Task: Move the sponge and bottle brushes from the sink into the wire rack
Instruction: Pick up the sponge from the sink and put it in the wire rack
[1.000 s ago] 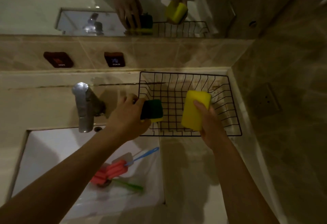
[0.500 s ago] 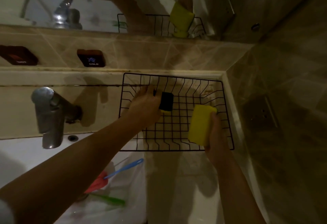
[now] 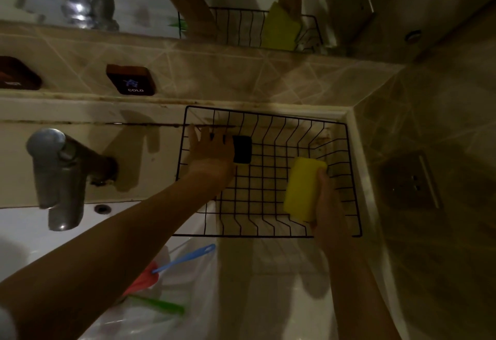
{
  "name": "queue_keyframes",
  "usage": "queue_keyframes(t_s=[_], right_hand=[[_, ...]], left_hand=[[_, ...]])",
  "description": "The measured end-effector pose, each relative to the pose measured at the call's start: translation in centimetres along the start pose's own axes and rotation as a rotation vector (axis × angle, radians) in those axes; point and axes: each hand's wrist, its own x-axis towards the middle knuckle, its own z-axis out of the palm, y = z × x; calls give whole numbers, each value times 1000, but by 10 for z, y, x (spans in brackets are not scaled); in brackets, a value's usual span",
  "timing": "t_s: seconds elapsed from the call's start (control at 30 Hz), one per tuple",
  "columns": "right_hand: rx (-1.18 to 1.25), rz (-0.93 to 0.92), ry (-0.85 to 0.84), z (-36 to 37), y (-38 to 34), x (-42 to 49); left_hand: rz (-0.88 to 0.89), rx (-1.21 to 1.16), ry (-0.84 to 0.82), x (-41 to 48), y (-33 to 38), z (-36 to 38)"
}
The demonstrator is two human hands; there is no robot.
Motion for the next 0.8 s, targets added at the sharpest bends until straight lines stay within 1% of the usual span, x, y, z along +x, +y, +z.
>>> queue_keyframes(t_s=[0.03, 0.1, 0.17, 0.2, 0.23, 0.3, 0.37, 0.43, 0.5, 0.57, 0.7, 0.77, 0.8], right_hand=[[-9, -29, -10, 2, -1, 1], [-119, -104, -92, 8, -7, -2], [-239, -236, -185, 15, -16, -2], [-303, -312, -233, 19, -20, -1], [-377, -377, -284, 25, -24, 1], [-556, -514, -343, 44, -32, 2], [-746, -666, -319, 65, -40, 7], [-922, -773, -302, 85, -47, 10], [-1044, -835, -318, 103, -50, 14], [-1123, -886, -324, 117, -49, 18], [-1141, -978, -294, 132, -40, 23], [-1195, -952, -283, 138, -35, 30], [-1231, -910, -282, 141, -33, 34]], left_hand=[[-8, -42, 45, -3, -2, -3], [-61, -185, 186, -12, -11, -8], [-215, -359, 333, -24, -24, -7], [-292, -434, 376, -33, -30, -4], [-345, -514, 375, -41, -35, 0], [-412, -694, 288, -57, -42, 13], [-417, -803, 180, -60, -38, 23], [-414, -880, 162, -60, -35, 26], [-414, -971, 190, -59, -33, 26], [-418, -997, 200, -58, -33, 27], [-403, -1020, 189, -56, -33, 29], [-395, -1029, 199, -56, -33, 31], [-394, -1032, 201, -55, -33, 32]])
